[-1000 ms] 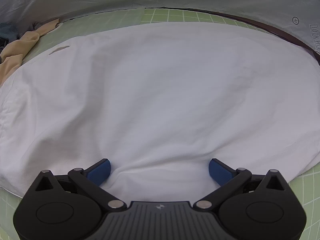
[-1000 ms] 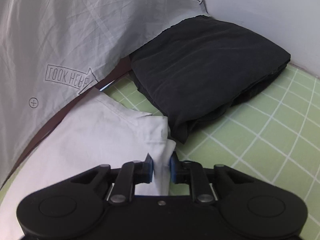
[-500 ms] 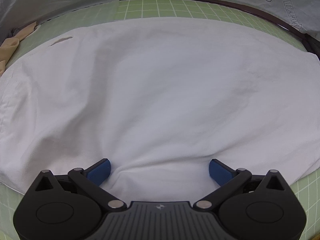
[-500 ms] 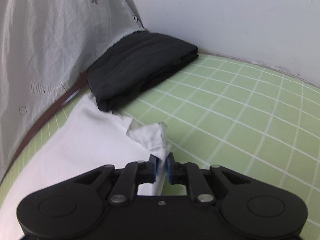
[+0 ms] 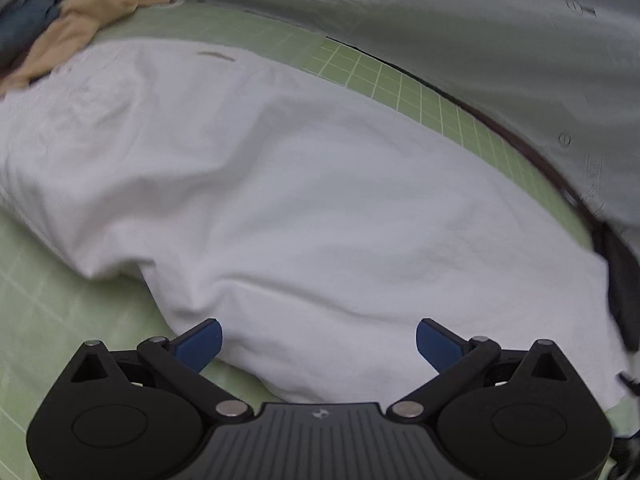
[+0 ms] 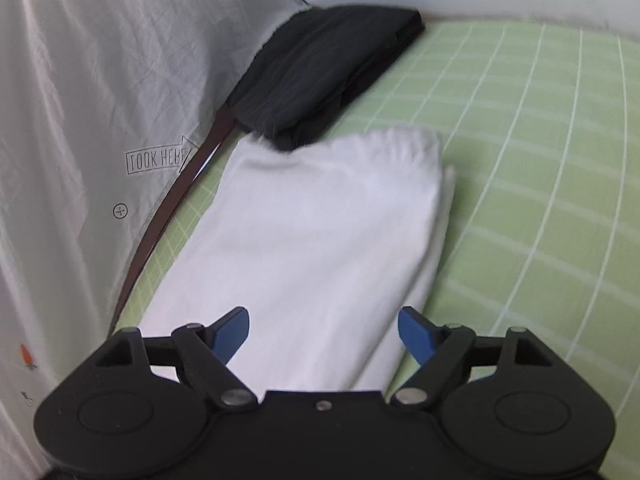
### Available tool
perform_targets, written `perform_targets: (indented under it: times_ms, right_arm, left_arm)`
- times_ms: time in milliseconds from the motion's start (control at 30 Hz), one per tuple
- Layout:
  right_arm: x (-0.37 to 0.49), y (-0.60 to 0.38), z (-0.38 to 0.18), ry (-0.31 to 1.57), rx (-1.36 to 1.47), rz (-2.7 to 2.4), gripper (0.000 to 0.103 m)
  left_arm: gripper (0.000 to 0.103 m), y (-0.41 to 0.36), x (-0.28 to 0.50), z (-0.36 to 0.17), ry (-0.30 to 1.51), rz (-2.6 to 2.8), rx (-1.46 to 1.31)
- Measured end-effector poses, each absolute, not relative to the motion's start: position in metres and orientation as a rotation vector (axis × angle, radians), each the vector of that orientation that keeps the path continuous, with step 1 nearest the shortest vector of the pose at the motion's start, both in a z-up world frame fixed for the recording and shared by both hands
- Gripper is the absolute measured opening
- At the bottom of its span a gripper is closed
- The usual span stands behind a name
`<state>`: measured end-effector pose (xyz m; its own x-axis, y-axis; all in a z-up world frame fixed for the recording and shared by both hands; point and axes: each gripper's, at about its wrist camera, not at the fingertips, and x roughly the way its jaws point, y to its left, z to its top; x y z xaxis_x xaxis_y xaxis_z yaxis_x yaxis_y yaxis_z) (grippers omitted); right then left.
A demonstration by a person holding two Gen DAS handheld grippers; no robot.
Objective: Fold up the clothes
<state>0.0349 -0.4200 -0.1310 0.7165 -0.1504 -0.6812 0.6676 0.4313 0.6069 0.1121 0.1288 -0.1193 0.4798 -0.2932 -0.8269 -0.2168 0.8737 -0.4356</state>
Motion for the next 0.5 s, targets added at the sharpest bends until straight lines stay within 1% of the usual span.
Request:
perform_targets:
  times_ms: [67, 167, 233, 333, 433, 500]
  right_arm:
    - [0.037, -0.417, -0.133, 0.589, 1.059, -0.498, 0.081]
    - [0.039, -0.418, -0.138, 0.605, 1.134, -0.424, 0.075]
    - [0.039, -0.423, -0.144, 0.625, 1.181, -0.398, 0.07]
    - [0.036, -0.434, -0.151, 0.635, 1.249, -0.368, 0.068]
    - [0.033, -0.443, -0.155, 0.643, 1.283, -0.356, 0.068]
    - [0.032, -0.449, -0.155, 0.658, 1.284, -0.348, 0.066]
  left_arm:
    - [0.094, 0.126, 0.102, -0.129, 1.083, -0.075, -0.704]
    - [0.083, 0.116, 0.087, -0.142, 1.087, -0.073, -0.849]
    - [0.079, 0.109, 0.082, -0.148, 1.088, -0.06, -0.888]
    - [0.073, 0.099, 0.071, -0.154, 1.066, -0.045, -0.947]
    - [0.062, 0.09, 0.063, -0.161, 1.039, -0.036, -1.041]
    - [0.05, 0.085, 0.061, -0.167, 1.03, -0.022, -1.094]
